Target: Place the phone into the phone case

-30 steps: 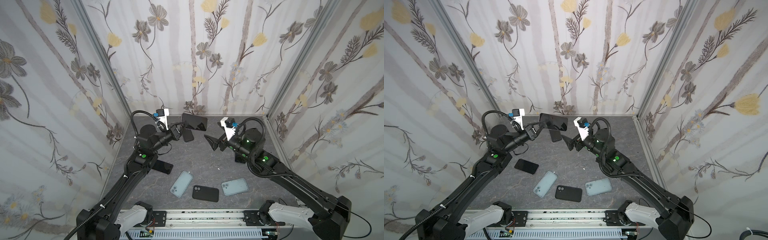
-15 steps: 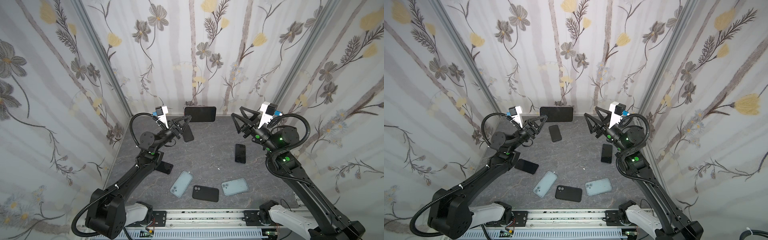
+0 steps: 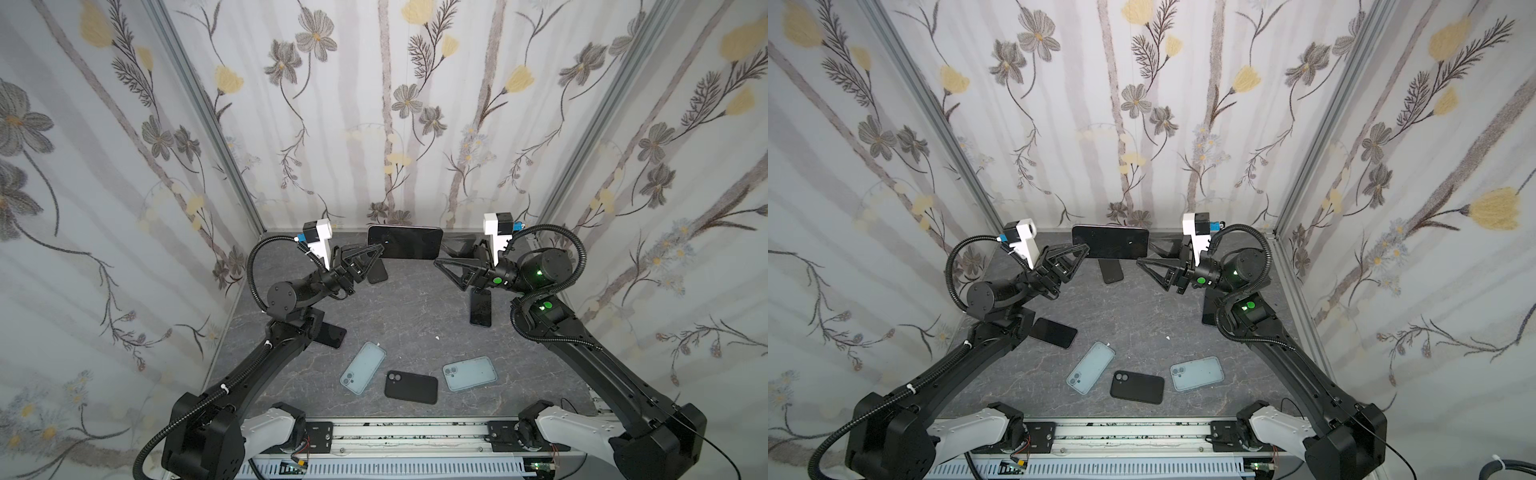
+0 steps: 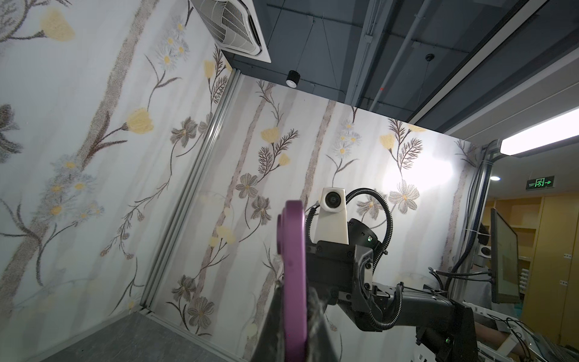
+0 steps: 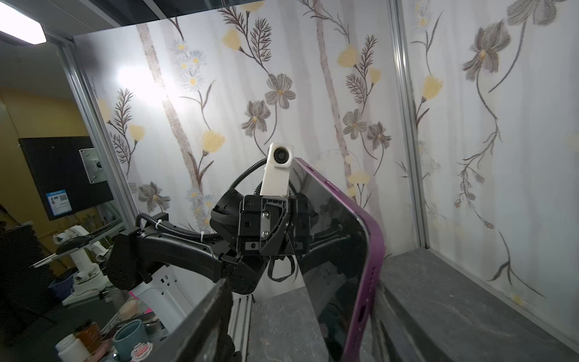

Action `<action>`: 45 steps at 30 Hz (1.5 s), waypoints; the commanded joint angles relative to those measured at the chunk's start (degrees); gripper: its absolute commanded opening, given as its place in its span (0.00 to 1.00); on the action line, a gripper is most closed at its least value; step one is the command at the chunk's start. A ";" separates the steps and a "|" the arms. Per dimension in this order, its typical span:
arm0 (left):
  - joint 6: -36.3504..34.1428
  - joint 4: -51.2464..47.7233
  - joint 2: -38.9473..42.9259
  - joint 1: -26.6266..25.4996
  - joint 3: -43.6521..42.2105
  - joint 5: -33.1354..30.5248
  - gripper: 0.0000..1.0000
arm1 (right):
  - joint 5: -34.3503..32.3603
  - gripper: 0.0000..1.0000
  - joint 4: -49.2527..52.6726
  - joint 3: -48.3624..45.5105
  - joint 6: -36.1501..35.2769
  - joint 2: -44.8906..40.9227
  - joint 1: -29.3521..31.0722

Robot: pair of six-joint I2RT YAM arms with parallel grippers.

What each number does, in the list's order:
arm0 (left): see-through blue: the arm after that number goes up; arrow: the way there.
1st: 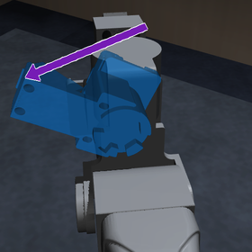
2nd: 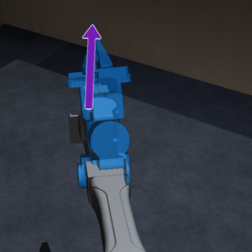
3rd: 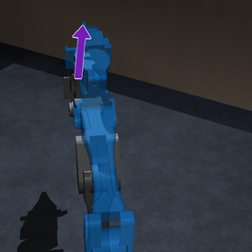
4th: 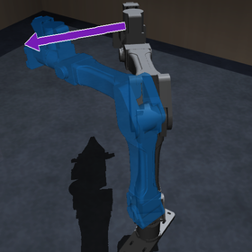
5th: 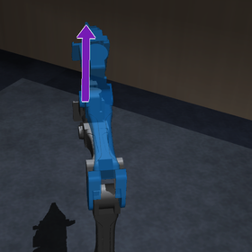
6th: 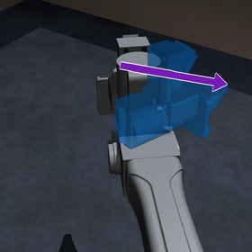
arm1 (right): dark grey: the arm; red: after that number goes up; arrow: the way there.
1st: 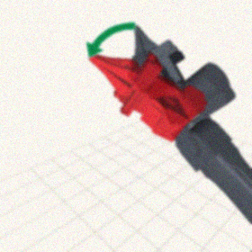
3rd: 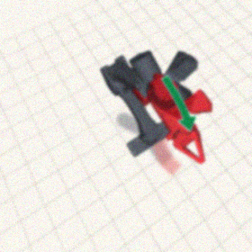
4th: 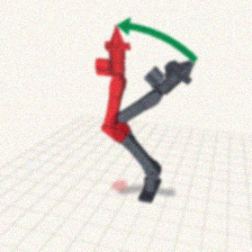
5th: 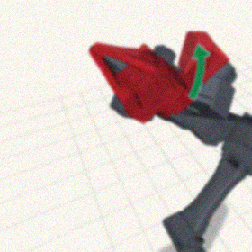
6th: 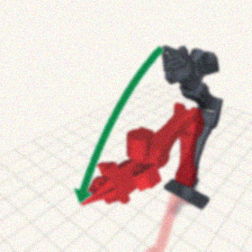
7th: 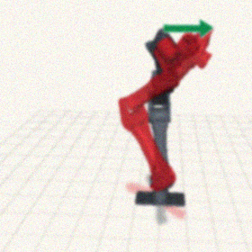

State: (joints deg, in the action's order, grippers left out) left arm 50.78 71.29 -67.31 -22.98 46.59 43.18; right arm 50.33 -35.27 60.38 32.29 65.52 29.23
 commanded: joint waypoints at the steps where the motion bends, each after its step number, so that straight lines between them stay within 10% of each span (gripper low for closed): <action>1: 3.32 7.43 -0.76 -0.18 -0.27 0.45 0.00 | 2.99 0.63 -1.32 2.00 -2.54 0.49 2.00; 15: 3.68 9.05 -1.18 -0.60 -0.71 1.27 0.00 | 0.25 0.15 0.53 3.10 -2.70 -1.33 3.01; 23: 1.29 5.86 -0.38 -0.80 -0.36 1.38 0.00 | -0.40 0.24 1.93 3.69 -1.88 -1.03 3.33; 45: -3.36 1.09 0.73 -1.45 -0.53 0.13 0.00 | -2.61 0.00 3.81 3.69 -2.32 -0.37 4.34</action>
State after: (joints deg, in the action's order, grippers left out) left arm 50.50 75.20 -66.76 -24.45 46.09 45.56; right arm 47.77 -30.17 63.96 31.44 65.34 33.30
